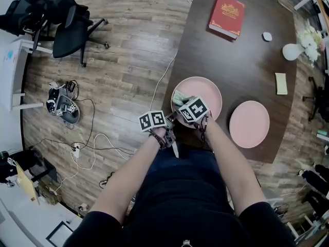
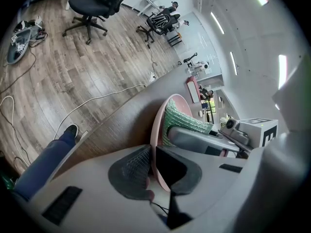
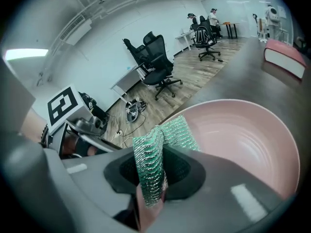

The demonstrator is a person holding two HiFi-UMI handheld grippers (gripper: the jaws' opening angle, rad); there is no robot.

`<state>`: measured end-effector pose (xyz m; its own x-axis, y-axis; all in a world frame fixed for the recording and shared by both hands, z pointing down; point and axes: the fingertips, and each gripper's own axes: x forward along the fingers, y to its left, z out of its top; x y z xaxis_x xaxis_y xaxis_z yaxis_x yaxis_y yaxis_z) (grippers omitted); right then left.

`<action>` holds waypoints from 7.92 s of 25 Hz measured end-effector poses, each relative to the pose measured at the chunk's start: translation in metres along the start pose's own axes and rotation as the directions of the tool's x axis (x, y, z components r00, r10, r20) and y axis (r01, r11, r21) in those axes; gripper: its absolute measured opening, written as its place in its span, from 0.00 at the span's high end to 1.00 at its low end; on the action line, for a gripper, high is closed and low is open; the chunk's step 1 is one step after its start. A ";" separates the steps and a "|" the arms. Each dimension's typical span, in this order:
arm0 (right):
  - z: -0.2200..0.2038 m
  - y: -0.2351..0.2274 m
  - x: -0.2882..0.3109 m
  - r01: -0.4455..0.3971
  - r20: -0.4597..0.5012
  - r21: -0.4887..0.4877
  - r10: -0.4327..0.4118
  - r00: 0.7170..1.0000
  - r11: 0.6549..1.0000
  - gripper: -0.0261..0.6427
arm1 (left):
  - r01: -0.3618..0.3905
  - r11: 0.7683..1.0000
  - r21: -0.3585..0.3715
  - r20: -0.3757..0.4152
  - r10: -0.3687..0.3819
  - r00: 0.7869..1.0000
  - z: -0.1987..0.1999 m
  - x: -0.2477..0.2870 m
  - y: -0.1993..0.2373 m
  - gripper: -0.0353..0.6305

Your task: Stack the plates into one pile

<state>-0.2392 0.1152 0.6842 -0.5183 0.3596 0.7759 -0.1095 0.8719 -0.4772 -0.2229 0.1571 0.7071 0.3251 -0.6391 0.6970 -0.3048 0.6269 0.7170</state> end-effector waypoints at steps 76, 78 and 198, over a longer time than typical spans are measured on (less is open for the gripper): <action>-0.104 -0.076 -0.070 0.396 -0.321 -0.417 -0.540 0.778 0.818 0.83 | -0.092 0.991 -0.093 0.095 0.101 0.990 0.007 0.004 0.002 0.91; -0.104 -0.074 -0.070 0.397 -0.302 -0.408 -0.532 0.791 0.822 0.83 | -0.095 0.992 -0.088 0.090 0.103 0.991 0.007 0.004 0.002 0.91; -0.041 -0.006 -0.013 0.285 0.072 0.697 -0.459 0.885 0.658 0.83 | 0.456 0.189 0.870 -0.491 0.425 0.760 0.080 0.149 -0.135 0.90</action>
<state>-0.1969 0.1191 0.6933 -0.4694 -0.1058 0.8766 -0.8106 0.4452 -0.3804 -0.2052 -0.0588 0.7153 0.5571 -0.0008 0.8305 -0.6881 -0.5603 0.4610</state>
